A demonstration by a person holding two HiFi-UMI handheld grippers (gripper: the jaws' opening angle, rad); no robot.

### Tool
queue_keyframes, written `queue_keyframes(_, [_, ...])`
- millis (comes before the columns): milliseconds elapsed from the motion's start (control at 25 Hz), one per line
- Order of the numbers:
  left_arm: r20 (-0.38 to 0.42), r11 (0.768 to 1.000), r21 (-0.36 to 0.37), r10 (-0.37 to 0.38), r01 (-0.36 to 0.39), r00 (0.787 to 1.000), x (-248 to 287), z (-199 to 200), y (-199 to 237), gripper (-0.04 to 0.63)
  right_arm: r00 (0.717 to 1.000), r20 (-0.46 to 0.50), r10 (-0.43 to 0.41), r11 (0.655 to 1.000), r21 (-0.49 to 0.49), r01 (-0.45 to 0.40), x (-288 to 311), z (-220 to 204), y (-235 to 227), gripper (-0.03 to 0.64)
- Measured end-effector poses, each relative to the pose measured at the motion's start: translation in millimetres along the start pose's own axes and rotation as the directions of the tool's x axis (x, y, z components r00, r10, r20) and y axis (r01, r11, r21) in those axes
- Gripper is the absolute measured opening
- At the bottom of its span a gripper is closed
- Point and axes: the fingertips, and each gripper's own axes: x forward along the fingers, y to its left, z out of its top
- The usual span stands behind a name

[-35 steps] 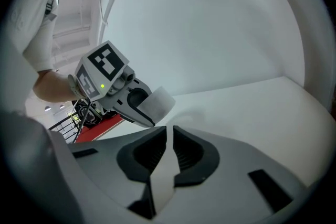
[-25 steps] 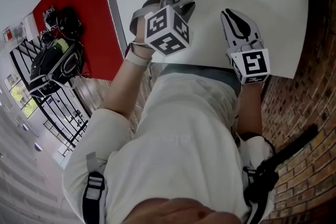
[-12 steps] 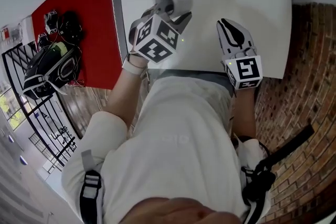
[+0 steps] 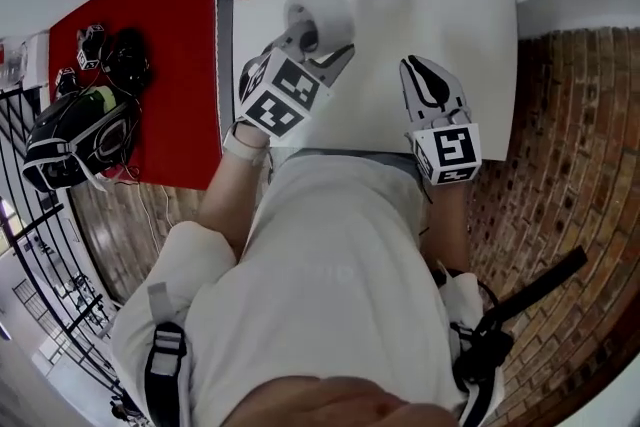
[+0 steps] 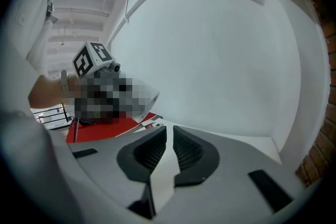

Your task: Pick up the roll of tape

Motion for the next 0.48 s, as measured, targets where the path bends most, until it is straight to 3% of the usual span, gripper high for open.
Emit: queue_keyframes(480, [0.199,0.996,-0.09,0.006,0.012,0.98,-69,18,0,0.115,0.997,0.078,-0.025,0.993,-0.112,0.034,-18,69,25,0.044])
